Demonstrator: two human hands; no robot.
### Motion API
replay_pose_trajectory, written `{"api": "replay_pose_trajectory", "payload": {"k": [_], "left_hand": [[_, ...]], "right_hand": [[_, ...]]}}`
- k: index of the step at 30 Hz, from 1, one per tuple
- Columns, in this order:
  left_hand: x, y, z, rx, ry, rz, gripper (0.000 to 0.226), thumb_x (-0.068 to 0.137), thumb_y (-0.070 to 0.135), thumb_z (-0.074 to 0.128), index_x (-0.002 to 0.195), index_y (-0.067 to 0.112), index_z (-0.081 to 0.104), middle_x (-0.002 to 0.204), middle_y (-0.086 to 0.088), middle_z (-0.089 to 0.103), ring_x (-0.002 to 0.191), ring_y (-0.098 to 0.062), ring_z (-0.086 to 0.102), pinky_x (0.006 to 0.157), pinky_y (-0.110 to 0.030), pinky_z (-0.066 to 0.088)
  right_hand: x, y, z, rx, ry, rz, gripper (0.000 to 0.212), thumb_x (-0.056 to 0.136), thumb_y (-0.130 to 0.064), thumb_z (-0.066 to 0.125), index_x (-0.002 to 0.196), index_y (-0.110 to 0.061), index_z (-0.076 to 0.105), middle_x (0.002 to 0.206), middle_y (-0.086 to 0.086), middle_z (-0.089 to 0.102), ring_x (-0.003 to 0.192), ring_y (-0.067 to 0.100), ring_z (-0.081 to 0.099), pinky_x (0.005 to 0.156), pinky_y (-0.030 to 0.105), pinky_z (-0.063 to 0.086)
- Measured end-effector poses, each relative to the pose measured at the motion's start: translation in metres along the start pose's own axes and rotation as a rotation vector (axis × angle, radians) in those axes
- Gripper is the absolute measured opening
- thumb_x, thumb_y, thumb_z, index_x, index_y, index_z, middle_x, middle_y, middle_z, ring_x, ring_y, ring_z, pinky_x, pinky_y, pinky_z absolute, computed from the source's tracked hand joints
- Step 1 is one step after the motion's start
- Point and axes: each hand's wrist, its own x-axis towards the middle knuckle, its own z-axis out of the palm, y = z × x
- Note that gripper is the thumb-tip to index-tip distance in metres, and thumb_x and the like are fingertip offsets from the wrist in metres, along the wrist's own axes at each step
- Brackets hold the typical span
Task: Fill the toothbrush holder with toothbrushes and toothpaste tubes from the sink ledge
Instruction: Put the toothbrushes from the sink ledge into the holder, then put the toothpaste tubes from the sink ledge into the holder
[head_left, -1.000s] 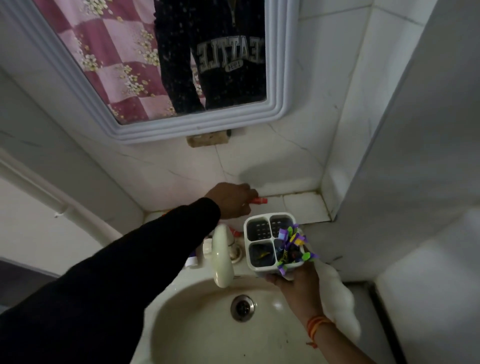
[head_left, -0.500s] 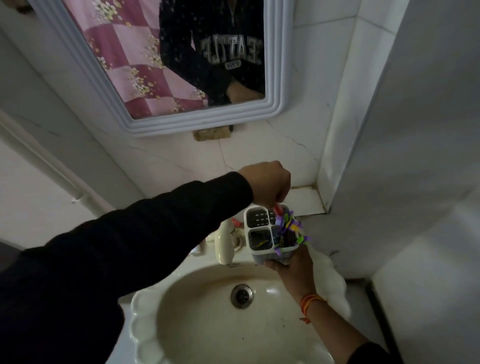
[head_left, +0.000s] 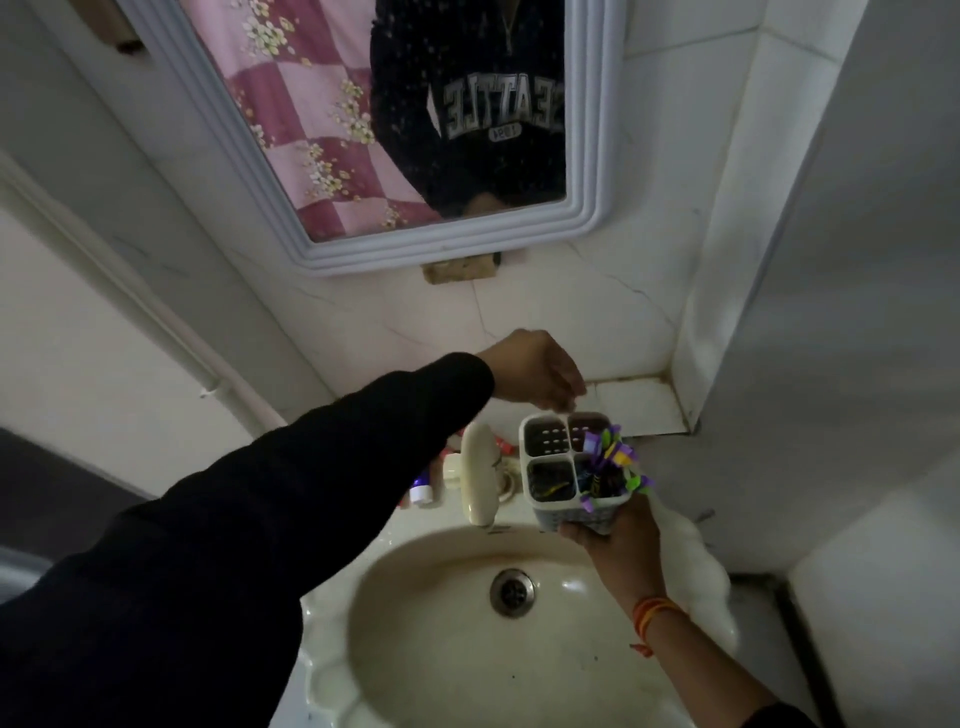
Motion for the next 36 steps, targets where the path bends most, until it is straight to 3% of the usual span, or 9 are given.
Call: {"api": "replay_pose_trajectory", "payload": {"k": [3, 7, 10, 13, 16, 23, 28, 33, 36], "left_hand": [[-0.015, -0.028, -0.019, -0.027, 0.112, -0.119, 0.022, 0.081, 0.010, 0.077, 0.102, 0.018, 0.081, 0.085, 0.005, 0.080, 0.073, -0.007, 0.075, 0.075, -0.014, 0.056], [-0.029, -0.080, -0.013, 0.078, 0.190, -0.350, 0.020, 0.084, 0.015, 0.074, 0.103, 0.015, 0.080, 0.100, -0.003, 0.079, 0.093, -0.017, 0.074, 0.090, -0.027, 0.058], [-0.035, -0.118, 0.010, 0.190, 0.163, -0.518, 0.031, 0.087, 0.027, 0.072, 0.112, 0.009, 0.076, 0.114, -0.008, 0.074, 0.105, -0.025, 0.069, 0.095, -0.033, 0.056], [-0.039, -0.145, 0.029, 0.186, 0.159, -0.636, 0.046, 0.082, 0.031, 0.075, 0.124, 0.013, 0.067, 0.120, -0.006, 0.066, 0.105, -0.025, 0.066, 0.082, -0.031, 0.054], [-0.036, -0.158, 0.040, 0.202, 0.135, -0.709, 0.041, 0.082, 0.034, 0.073, 0.116, 0.012, 0.065, 0.100, -0.005, 0.067, 0.085, -0.022, 0.064, 0.066, -0.029, 0.049], [-0.025, -0.169, 0.049, 0.229, 0.191, -0.754, 0.029, 0.089, 0.033, 0.064, 0.108, 0.012, 0.070, 0.107, -0.008, 0.071, 0.096, -0.025, 0.070, 0.079, -0.031, 0.057], [-0.018, -0.172, 0.048, 0.143, 0.277, -0.754, 0.037, 0.092, 0.035, 0.064, 0.115, 0.007, 0.068, 0.114, -0.014, 0.069, 0.103, -0.030, 0.069, 0.081, -0.035, 0.056], [-0.019, -0.160, 0.031, 0.092, 0.359, -0.705, 0.028, 0.090, 0.015, 0.061, 0.117, 0.005, 0.063, 0.121, -0.016, 0.064, 0.106, -0.034, 0.066, 0.081, -0.037, 0.055], [-0.023, -0.148, 0.014, 0.068, 0.375, -0.630, 0.035, 0.092, 0.012, 0.060, 0.125, 0.005, 0.061, 0.128, -0.017, 0.059, 0.112, -0.033, 0.064, 0.085, -0.033, 0.053]], "right_hand": [[-0.002, -0.002, 0.000, -0.007, 0.031, -0.015, 0.081, 0.058, -0.017, 0.097, 0.130, -0.012, 0.061, 0.121, -0.002, 0.067, 0.116, 0.017, 0.063, 0.089, 0.022, 0.049], [-0.001, 0.000, 0.000, -0.073, 0.041, -0.027, 0.079, 0.055, -0.015, 0.099, 0.127, -0.007, 0.065, 0.122, 0.011, 0.070, 0.116, 0.027, 0.065, 0.090, 0.027, 0.045], [0.000, 0.001, 0.003, -0.059, 0.040, -0.024, 0.077, 0.054, -0.016, 0.099, 0.124, -0.010, 0.068, 0.119, 0.010, 0.071, 0.115, 0.027, 0.066, 0.092, 0.030, 0.048], [-0.004, -0.007, 0.001, -0.032, 0.049, -0.030, 0.075, 0.054, -0.012, 0.099, 0.122, -0.009, 0.068, 0.119, 0.009, 0.072, 0.114, 0.021, 0.064, 0.094, 0.029, 0.045], [-0.004, -0.009, 0.001, -0.028, 0.049, -0.039, 0.077, 0.055, -0.009, 0.099, 0.125, -0.008, 0.066, 0.120, 0.008, 0.071, 0.114, 0.015, 0.059, 0.096, 0.028, 0.042], [-0.002, -0.004, 0.000, -0.114, 0.025, -0.020, 0.079, 0.055, -0.017, 0.099, 0.127, -0.012, 0.068, 0.125, 0.006, 0.071, 0.120, 0.020, 0.062, 0.098, 0.028, 0.043], [-0.001, -0.001, 0.002, -0.146, 0.022, 0.002, 0.076, 0.056, -0.023, 0.099, 0.125, -0.013, 0.070, 0.124, 0.005, 0.072, 0.119, 0.021, 0.064, 0.097, 0.027, 0.044], [-0.003, -0.006, 0.001, -0.134, 0.020, 0.015, 0.073, 0.057, -0.019, 0.099, 0.123, -0.014, 0.071, 0.122, 0.006, 0.072, 0.119, 0.022, 0.064, 0.097, 0.029, 0.044], [-0.003, -0.008, 0.001, -0.111, 0.025, 0.017, 0.073, 0.055, -0.014, 0.099, 0.122, -0.012, 0.070, 0.120, 0.008, 0.072, 0.118, 0.026, 0.065, 0.096, 0.031, 0.045]]}}
